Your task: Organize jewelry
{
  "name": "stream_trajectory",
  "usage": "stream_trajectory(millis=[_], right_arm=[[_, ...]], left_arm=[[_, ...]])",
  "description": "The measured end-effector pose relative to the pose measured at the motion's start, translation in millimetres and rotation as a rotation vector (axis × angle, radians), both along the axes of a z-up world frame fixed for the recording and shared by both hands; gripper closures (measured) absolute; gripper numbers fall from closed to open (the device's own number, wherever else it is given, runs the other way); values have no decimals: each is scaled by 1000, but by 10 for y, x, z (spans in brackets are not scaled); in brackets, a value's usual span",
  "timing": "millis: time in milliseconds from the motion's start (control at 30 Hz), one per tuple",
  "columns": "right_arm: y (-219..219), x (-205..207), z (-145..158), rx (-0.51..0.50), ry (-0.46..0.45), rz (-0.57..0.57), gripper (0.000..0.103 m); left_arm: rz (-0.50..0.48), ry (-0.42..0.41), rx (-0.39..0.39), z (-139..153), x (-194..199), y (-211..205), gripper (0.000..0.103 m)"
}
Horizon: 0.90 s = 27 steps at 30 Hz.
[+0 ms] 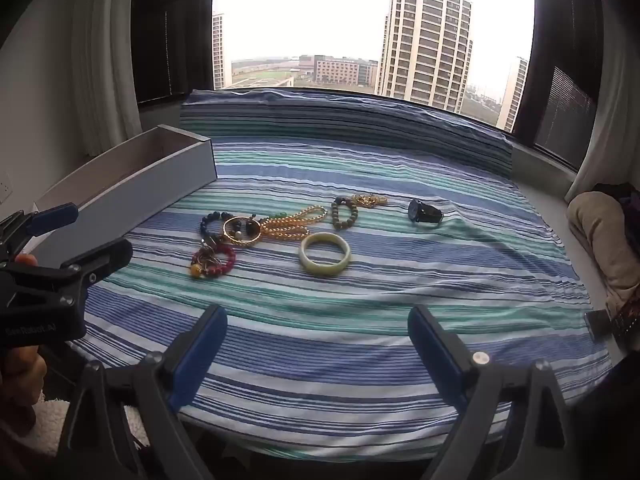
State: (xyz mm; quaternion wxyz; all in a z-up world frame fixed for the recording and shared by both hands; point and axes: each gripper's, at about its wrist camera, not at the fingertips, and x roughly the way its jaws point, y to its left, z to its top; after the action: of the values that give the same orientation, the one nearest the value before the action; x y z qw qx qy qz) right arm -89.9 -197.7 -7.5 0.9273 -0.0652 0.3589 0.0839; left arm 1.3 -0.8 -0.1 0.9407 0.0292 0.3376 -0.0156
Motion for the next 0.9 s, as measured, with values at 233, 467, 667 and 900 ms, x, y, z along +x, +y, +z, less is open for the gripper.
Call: stream_trajectory(millis=[233, 467, 667, 900], right_arm=[[94, -15, 4, -32, -5, 14, 9], [58, 13, -45, -8, 4, 10, 9], [-2, 3, 8, -4, 8, 14, 9], [39, 34, 17, 5, 9, 19, 9]], left_arm=[[-23, 53, -63, -72, 31, 23, 0], [-7, 76, -42, -37, 13, 111, 0], [26, 94, -19, -66, 32, 105, 0], [27, 80, 15, -46, 10, 65, 0]])
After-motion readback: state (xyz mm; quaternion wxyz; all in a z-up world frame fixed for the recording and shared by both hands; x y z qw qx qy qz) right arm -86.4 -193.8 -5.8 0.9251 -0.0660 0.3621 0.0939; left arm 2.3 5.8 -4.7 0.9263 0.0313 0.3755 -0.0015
